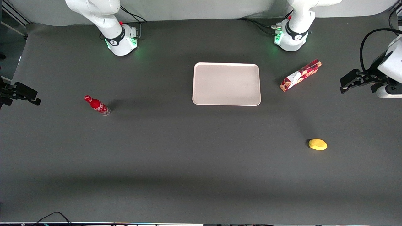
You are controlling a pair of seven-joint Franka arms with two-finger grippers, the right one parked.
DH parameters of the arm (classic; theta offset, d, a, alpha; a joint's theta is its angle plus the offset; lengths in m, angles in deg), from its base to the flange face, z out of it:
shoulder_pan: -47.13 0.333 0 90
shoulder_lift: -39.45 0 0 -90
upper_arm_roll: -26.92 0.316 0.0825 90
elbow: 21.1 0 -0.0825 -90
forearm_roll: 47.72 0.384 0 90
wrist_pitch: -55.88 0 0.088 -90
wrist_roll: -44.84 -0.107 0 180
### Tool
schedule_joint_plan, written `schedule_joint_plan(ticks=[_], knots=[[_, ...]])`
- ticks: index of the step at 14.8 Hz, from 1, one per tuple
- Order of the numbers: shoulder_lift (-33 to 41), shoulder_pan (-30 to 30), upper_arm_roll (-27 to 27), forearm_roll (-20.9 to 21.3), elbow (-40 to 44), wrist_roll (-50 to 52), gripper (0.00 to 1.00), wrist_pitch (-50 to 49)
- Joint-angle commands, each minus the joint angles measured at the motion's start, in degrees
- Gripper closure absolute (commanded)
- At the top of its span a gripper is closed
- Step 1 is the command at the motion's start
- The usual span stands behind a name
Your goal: Place red cookie box on tray
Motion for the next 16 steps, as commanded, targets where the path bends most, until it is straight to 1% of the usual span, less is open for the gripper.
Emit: schedule_joint_plan(ticks=[1, 16], knots=[[-0.5, 0.1, 0.0, -0.3, 1.5, -0.8, 0.00, -1.1], [-0.5, 0.1, -0.2, -0.4, 1.3, -0.9, 0.00, -1.7]])
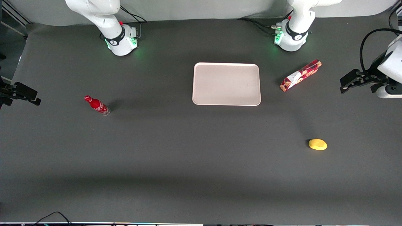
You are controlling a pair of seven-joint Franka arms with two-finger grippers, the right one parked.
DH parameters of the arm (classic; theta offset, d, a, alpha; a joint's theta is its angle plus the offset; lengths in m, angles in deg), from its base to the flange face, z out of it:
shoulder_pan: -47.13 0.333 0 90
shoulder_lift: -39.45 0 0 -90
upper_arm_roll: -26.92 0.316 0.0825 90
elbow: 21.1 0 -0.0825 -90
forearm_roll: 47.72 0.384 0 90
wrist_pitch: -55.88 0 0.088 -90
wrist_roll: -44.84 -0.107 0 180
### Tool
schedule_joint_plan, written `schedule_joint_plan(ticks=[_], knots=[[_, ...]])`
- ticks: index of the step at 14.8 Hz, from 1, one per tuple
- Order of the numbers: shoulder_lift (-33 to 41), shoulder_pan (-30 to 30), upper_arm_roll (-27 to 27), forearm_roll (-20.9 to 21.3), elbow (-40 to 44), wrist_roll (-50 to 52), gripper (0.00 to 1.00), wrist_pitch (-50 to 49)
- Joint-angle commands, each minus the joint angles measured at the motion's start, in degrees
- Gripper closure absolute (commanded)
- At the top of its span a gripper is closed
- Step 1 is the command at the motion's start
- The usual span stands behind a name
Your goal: Place red cookie box on tray
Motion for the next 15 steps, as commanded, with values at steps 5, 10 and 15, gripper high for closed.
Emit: schedule_joint_plan(ticks=[5, 10, 15], knots=[[-0.2, -1.0, -0.1, 0.4, 0.3, -9.2, 0.00, -7.4], [5.2, -1.5, 0.2, 3.2, -9.5, -25.3, 0.00, -6.7], [18.7, -1.2, 2.9, 3.0, -32.6, -38.4, 0.00, 4.6]])
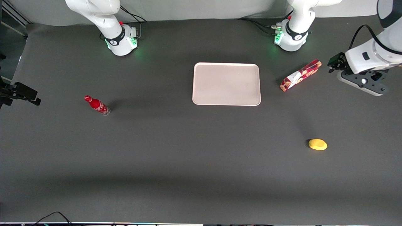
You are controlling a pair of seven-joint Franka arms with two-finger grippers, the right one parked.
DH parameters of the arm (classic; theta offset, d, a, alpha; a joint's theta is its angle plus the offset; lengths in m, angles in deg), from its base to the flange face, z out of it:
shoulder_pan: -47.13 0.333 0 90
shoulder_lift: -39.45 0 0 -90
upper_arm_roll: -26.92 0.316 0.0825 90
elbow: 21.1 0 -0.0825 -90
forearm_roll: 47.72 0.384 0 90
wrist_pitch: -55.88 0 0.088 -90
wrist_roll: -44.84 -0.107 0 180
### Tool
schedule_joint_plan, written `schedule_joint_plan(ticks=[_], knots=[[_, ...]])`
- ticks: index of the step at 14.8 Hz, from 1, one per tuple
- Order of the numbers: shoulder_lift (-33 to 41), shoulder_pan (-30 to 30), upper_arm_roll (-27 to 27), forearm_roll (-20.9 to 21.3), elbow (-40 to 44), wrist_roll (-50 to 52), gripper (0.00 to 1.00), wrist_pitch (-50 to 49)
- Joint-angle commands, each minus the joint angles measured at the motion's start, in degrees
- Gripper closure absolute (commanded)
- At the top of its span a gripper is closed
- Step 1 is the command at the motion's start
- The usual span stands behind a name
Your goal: Place red cookie box on tray
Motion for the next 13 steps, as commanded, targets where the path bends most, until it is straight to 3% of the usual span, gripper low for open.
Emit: schedule_joint_plan(ticks=[1, 7, 13], knots=[[14.1, -0.4, 3.0, 0.4, -21.5, -10.9, 0.00, 10.9], [27.6, -0.7, 6.2, 0.1, -45.2, -17.0, 0.00, 21.4], [29.5, -0.8, 6.8, 0.1, -57.8, -21.7, 0.00, 33.0]])
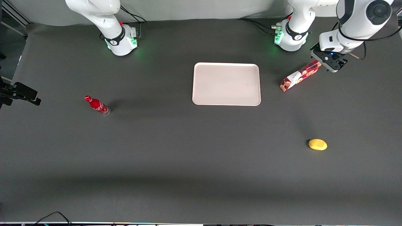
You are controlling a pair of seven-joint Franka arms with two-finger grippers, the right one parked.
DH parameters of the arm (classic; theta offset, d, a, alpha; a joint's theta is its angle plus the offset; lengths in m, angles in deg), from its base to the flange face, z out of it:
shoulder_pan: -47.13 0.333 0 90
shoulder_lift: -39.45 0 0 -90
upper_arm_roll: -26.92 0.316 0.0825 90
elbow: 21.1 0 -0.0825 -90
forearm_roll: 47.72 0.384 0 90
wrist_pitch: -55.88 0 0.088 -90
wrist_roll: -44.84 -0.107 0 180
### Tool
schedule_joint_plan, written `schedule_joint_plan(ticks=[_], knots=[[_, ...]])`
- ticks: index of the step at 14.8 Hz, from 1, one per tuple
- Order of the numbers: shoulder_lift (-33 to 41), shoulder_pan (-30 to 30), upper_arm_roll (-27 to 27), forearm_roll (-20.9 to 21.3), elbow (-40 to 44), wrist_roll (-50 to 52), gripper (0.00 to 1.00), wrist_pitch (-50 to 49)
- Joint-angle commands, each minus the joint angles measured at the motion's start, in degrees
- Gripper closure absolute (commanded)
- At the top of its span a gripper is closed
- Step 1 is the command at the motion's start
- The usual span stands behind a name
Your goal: Place red cookie box on tray
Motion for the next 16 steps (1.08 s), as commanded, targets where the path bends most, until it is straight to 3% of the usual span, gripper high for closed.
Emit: schedule_joint_plan(ticks=[1, 5, 12, 16], knots=[[2.2, -0.8, 0.8, 0.1, -8.1, -2.9, 0.00, 9.1], [1.0, -0.7, 1.0, 0.1, -11.7, -4.2, 0.00, 12.4], [-13.5, -0.7, 3.0, 0.1, -11.7, -4.8, 0.00, 23.1], [-16.8, -0.7, 3.0, 0.0, -11.7, -5.0, 0.00, 23.8]])
